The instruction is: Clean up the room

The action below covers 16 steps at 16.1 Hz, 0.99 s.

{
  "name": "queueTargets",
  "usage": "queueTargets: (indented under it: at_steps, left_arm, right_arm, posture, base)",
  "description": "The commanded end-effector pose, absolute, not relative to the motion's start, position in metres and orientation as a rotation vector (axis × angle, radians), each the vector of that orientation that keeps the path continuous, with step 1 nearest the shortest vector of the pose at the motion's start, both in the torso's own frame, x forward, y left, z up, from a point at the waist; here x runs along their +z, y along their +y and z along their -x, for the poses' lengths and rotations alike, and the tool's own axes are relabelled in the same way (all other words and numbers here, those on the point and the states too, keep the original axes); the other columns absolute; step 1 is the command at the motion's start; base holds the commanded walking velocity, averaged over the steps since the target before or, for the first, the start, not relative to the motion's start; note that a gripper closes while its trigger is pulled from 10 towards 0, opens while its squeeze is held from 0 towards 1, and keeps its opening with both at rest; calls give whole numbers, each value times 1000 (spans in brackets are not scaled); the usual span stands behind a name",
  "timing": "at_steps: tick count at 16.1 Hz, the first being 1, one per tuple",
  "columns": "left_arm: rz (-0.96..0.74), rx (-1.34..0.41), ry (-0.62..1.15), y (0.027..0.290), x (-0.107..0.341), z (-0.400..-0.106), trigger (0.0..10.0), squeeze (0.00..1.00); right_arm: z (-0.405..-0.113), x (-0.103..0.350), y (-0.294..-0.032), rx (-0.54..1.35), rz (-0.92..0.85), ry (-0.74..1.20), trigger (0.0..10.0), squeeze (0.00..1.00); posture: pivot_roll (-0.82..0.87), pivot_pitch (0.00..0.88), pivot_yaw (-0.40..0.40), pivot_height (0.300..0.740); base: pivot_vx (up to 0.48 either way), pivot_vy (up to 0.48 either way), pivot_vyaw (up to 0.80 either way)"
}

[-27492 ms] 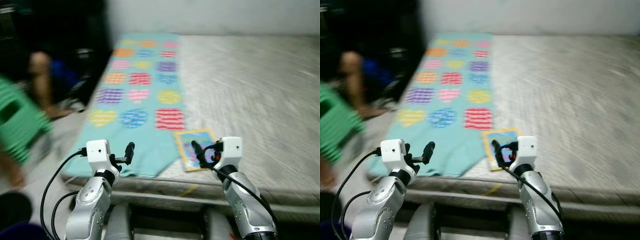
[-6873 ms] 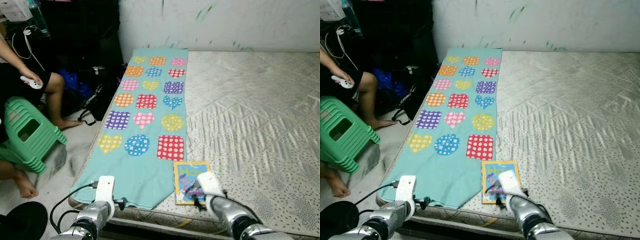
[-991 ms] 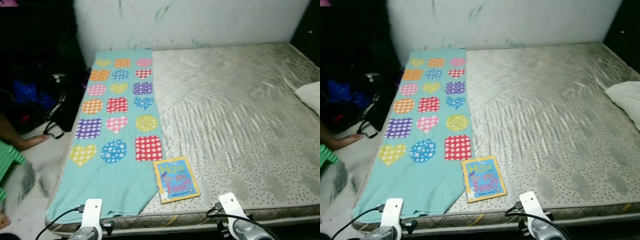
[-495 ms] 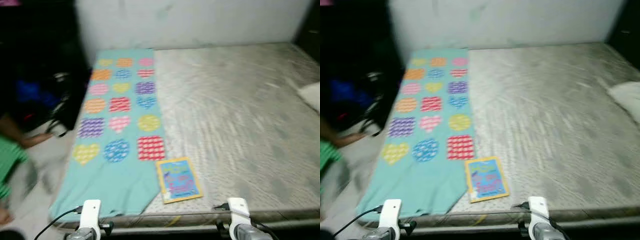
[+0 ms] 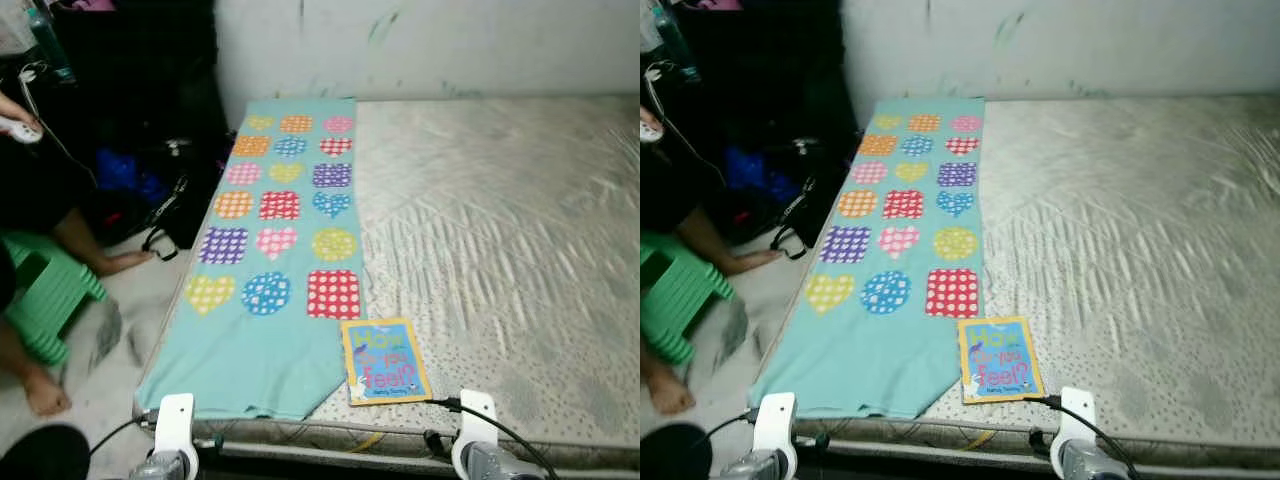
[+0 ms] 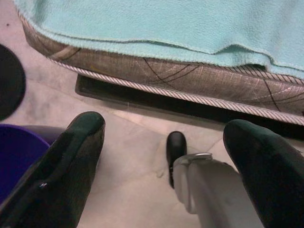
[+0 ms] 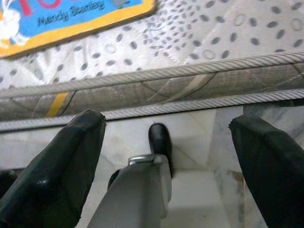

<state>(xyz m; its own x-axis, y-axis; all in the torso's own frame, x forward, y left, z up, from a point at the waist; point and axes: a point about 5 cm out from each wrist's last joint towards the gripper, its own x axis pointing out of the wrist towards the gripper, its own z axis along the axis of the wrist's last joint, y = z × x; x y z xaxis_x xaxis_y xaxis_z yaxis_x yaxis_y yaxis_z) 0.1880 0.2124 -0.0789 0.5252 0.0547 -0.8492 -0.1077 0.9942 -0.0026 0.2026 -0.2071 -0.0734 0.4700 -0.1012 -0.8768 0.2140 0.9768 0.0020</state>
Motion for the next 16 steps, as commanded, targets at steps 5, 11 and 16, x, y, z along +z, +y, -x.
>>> queueTargets:
  at_steps: [5, 11, 16]
  left_arm:
    - [43, 103, 1006, 216, -79, -187, 10000, 0]
    - [104, 112, 975, 213, -76, -192, 10000, 0]
    - [80, 85, 975, 214, -75, -193, 10000, 0]
  right_arm:
    - [-200, -74, -213, -193, -59, 1067, 10000, 0]
    - [-199, -75, -210, -181, -46, 1066, 10000, 0]
    - [-198, -75, -209, -174, -28, 1069, 10000, 0]
  posture:
    - [-92, 0, 95, 740]
    - [-90, 0, 101, 740]
    - [-94, 0, 107, 740]
  base:
    - [0, 0, -788]
    - [0, 0, -784]
    - [0, 0, -783]
